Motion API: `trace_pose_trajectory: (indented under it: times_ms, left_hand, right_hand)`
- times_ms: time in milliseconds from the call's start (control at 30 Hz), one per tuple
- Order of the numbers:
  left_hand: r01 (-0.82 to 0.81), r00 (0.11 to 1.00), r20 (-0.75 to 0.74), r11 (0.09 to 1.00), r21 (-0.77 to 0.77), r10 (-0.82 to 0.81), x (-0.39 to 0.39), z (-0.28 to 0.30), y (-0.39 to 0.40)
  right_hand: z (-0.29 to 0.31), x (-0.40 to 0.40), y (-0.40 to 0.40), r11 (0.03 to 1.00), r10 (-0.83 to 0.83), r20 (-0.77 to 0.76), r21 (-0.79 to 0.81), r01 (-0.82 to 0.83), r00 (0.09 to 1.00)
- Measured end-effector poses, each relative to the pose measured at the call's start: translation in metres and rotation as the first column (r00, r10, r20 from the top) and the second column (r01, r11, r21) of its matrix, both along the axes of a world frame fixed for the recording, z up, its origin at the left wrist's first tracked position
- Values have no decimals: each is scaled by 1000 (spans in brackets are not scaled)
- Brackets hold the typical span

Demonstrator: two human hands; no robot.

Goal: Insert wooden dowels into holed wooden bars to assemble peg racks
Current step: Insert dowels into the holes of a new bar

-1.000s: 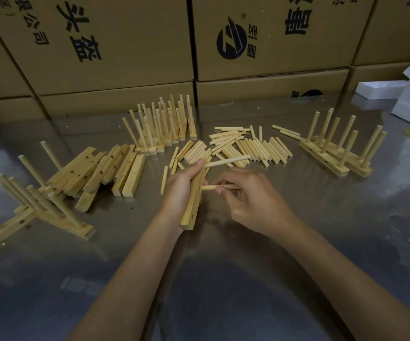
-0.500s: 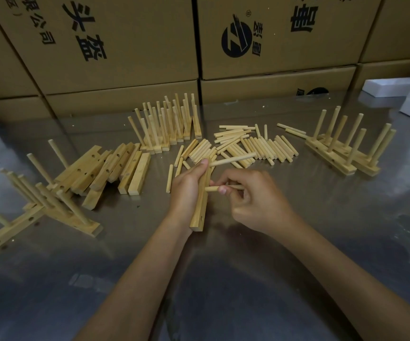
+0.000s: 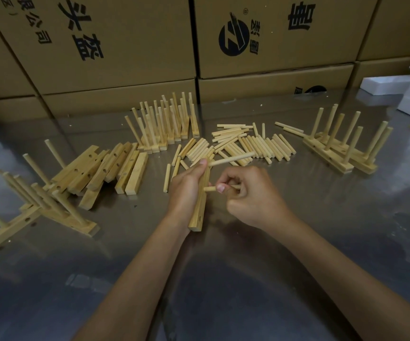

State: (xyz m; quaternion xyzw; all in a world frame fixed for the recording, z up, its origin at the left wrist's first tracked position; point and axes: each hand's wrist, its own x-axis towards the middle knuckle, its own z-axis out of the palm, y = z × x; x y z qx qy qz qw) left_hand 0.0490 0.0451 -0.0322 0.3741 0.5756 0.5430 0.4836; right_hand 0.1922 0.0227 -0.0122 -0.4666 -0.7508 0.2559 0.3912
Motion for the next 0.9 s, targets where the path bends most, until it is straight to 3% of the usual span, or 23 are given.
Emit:
trace_pose_trajectory:
  times_ms: [167,300,433,533,600,733,900]
  left_hand:
    - [95,992,-75,995,-29,-97,1,5,2]
    - [236,958,-155,971,-48,-240,0,9,2]
    - [204,959,-185,977,-65,-212,-3,8,0]
    - [96,992,-73,993,-70,-101,-7,8,3]
    - [53,994,106,992,-115,-41,-12,10,5]
    - [94,918,394,991,-96,-49,-22,16,4]
    - [139,895,435,989,-57,-101,-24,18,3]
  right_hand:
    - [1,5,0,1000,-27,-3,-7,27,1000]
    - [5,14,4,996,-42,72,83,36,997]
    - [-1,14,6,990,-74,27,119,71,997]
    - [-6,15,12,986,-138,-123,81,149,983]
    - [-13,23,20,956,-271,-169,67,285,948]
    - [-29,30,35,929,-357,47,125,349,933]
    - [-30,9,69,904,-404,370,303,303,836]
